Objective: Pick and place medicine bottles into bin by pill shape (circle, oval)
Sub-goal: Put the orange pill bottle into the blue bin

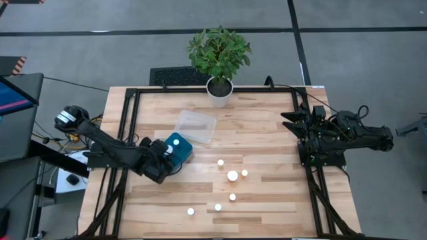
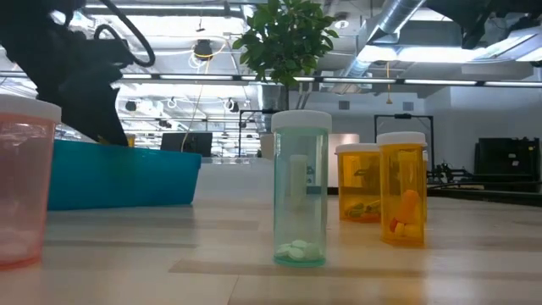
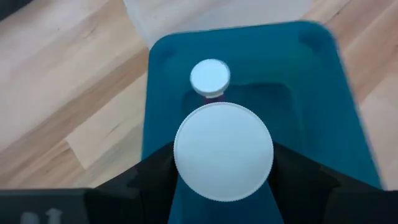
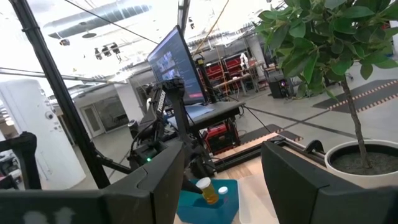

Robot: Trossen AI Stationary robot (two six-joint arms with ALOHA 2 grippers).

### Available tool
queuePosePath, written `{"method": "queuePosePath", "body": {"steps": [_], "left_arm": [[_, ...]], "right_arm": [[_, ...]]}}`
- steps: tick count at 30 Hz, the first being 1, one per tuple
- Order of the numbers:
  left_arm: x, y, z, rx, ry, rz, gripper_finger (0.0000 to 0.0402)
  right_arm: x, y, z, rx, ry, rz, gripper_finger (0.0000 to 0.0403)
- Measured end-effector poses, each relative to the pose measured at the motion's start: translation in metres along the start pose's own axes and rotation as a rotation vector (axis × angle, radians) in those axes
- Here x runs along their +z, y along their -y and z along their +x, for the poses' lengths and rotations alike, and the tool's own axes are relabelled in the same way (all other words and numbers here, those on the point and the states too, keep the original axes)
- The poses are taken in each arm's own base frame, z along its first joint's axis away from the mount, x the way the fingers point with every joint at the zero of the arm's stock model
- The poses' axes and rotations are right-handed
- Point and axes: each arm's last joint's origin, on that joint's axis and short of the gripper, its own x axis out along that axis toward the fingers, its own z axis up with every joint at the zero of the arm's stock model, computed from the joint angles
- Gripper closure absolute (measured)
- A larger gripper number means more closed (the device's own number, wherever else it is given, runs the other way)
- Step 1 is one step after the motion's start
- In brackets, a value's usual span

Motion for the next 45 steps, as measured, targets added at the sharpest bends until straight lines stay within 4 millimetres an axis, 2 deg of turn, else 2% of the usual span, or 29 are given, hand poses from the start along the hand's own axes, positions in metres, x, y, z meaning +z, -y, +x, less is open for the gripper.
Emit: {"method": "queuePosePath", "body": {"steps": [31,45], "left_arm": [[0.0045,0.0041,0.0028,-0.034,0.002,-0.053,0.0184],[-0.0017,-0.0001,0.0071,-0.023,-0.036,-0.076,0.0184]], "right_arm": [[0.0001,0.0,0.0,0.0,0.0,0.0,0.0179],[0.0002,-0.0001,0.0,0.001,0.001,0.0,0.0179]]}}
